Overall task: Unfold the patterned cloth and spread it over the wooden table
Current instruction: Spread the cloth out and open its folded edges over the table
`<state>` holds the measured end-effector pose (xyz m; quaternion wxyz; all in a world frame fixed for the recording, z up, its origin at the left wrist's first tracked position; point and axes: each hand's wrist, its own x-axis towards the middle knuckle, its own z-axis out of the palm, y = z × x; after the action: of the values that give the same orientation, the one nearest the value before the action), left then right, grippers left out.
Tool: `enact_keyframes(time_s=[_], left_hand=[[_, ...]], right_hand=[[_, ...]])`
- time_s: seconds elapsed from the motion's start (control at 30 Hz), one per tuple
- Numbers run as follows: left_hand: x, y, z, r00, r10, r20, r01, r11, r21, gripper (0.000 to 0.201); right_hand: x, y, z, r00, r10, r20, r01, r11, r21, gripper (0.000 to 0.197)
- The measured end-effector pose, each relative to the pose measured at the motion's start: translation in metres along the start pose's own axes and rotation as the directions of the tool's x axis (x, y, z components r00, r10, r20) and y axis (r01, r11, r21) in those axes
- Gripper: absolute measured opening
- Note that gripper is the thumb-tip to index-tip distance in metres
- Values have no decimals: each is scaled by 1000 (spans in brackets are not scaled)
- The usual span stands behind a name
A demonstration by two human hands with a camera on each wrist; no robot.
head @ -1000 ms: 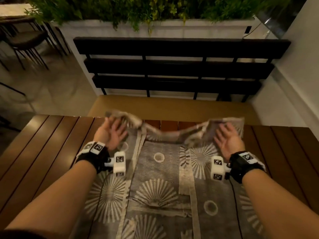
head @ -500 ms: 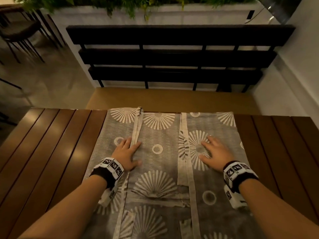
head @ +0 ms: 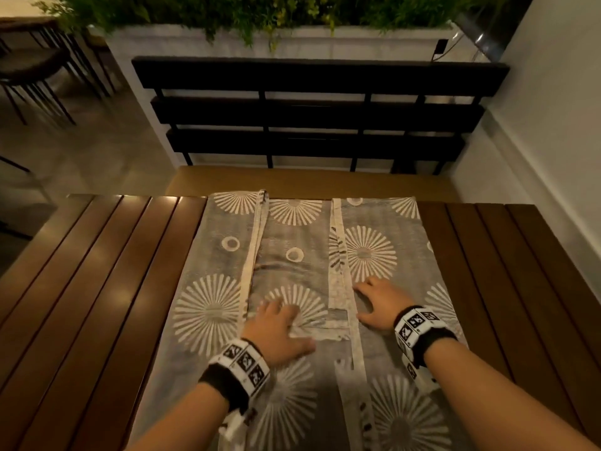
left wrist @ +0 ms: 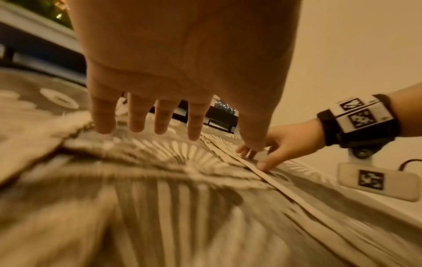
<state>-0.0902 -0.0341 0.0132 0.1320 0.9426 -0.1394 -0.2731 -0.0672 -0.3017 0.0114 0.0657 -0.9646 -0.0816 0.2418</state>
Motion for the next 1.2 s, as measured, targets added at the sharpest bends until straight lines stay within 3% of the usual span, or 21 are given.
enact_keyframes(time_s=[0.07, 0.2, 0.4, 0.5, 0.63, 0.73, 0.8, 0.87, 0.93, 1.0, 1.03, 1.1, 1.2], left_hand=[[-13, -5, 29, 996, -2, 86, -5, 996, 85, 105], [-11, -15, 40, 997, 32, 72, -43, 987, 152, 108], [5, -19, 23, 990, -62, 125, 44, 989, 142, 109], [11, -14, 5, 986, -148, 83, 132, 977, 167, 106], [1, 21, -4, 975, -223, -10, 221, 959, 175, 83], [-16, 65, 7, 950, -303, -78, 295, 950, -103, 34], [-28, 94, 25, 915, -403, -33, 384, 892, -240, 55], [-42, 120, 44, 860, -507, 54, 502, 822, -269, 81], [-56, 141, 66, 797, -595, 106, 602, 766, -227, 99], [-62, 152, 91, 777, -619, 118, 627, 740, -245, 112], [-62, 154, 101, 768, -630, 113, 629, 710, -316, 111], [-61, 149, 111, 756, -645, 112, 617, 644, -453, 85], [-65, 147, 113, 822, -560, 105, 537, 699, -473, 42]], right_hand=[[-11, -5, 7, 999, -16, 44, 16, 1000, -9, 75], [-24, -19, 15, 980, -54, 189, 71, 994, -80, 95], [-3, -25, 11, 983, -40, 179, 63, 990, -123, 97], [8, -29, 5, 988, -47, 145, 60, 994, -87, 95], [23, -30, -4, 986, -108, 124, 126, 982, -142, 89], [35, -23, -23, 965, -221, 142, 247, 946, -208, 57], [44, -18, -38, 934, -331, 135, 357, 886, -297, 36], [56, -16, -52, 886, -456, 86, 449, 795, -409, 29], [76, -16, -62, 844, -527, 94, 500, 713, -491, 42], [94, -18, -65, 824, -549, 141, 531, 660, -531, 62], [101, -19, -64, 812, -557, 172, 552, 640, -535, 70], [107, -17, -59, 801, -558, 219, 580, 629, -518, 78], [102, -9, -59, 796, -567, 214, 581, 613, -535, 65]])
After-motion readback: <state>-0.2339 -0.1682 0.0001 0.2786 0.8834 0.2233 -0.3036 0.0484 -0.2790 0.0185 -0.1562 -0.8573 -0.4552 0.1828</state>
